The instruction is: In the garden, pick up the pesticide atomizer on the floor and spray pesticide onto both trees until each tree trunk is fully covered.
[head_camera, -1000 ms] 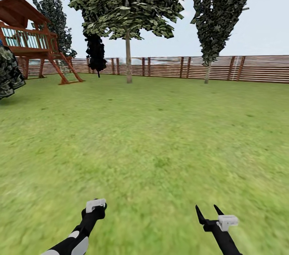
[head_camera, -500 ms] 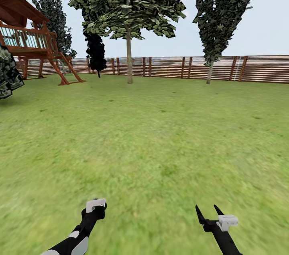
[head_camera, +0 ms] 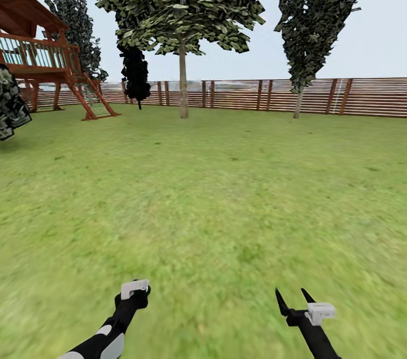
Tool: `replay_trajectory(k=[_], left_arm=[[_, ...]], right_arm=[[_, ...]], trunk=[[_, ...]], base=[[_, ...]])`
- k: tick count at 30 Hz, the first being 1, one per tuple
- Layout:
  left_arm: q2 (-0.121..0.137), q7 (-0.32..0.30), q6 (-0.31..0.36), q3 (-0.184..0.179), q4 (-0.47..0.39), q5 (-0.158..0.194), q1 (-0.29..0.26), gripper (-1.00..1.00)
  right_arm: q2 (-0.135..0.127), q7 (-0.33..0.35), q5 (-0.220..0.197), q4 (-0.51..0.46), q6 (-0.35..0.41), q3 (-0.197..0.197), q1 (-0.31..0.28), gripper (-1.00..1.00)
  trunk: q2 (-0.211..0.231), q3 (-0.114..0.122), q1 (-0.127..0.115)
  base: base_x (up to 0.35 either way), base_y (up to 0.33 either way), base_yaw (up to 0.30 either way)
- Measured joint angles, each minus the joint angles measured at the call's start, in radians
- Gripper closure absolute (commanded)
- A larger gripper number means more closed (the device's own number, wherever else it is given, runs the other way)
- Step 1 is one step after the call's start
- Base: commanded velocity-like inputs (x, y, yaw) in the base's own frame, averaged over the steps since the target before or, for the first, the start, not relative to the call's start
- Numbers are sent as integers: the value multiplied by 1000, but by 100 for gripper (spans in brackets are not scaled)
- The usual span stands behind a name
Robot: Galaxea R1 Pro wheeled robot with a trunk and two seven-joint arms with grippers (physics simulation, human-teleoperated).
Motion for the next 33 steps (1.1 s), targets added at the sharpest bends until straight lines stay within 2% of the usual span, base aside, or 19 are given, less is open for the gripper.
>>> replay_trajectory(k=[33], left_arm=[[0, 0, 0, 0, 0, 0, 0, 100]], right_arm=[[0, 0, 0, 0, 0, 0, 0, -100]], trunk=[[0, 0, 0]], base=[[315, 167, 0]])
